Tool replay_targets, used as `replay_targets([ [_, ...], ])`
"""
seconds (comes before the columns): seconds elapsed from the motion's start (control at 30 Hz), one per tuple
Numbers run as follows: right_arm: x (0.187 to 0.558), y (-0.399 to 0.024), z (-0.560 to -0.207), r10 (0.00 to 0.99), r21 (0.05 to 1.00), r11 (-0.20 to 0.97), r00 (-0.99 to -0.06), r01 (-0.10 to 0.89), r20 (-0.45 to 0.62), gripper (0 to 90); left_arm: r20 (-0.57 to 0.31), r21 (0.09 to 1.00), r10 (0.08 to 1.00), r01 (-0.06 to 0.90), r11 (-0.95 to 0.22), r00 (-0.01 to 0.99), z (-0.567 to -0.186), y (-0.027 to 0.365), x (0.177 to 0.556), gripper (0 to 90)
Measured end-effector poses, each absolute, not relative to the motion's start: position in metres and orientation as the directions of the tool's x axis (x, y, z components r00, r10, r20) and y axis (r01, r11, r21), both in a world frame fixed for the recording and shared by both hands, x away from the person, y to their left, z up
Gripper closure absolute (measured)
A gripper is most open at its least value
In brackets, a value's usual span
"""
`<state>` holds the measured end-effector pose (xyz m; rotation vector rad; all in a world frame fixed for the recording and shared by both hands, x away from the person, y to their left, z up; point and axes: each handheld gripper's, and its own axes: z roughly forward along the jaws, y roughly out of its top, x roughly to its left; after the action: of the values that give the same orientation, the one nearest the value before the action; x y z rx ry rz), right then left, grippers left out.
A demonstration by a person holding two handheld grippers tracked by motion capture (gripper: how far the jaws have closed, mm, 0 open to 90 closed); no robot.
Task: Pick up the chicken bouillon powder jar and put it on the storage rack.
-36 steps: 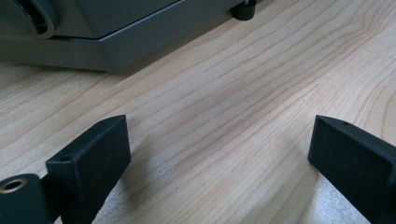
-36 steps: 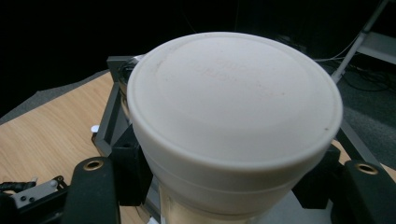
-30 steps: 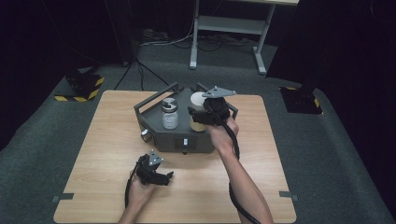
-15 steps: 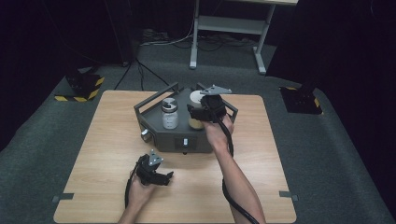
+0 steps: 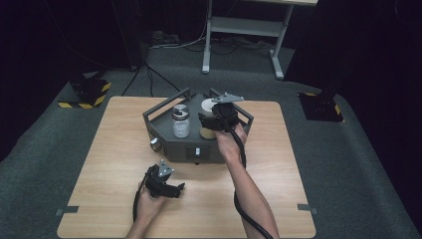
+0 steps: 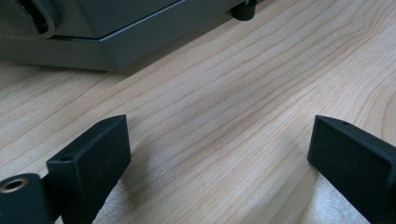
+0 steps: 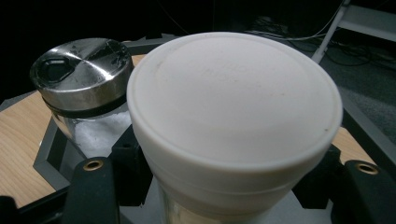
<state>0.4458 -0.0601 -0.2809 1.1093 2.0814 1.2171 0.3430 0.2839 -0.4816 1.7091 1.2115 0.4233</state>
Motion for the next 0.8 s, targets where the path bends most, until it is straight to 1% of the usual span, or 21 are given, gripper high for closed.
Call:
replay_targets([
  [0.8,0.4436,-0.0610,-0.2851,0.831,0.879,0.272,-0.556,0.391,-0.010,34.9,-0.235,0.847,0.864,0.529,-0.043,0.446,-0.4817,0.2839,0.3430,6.0],
])
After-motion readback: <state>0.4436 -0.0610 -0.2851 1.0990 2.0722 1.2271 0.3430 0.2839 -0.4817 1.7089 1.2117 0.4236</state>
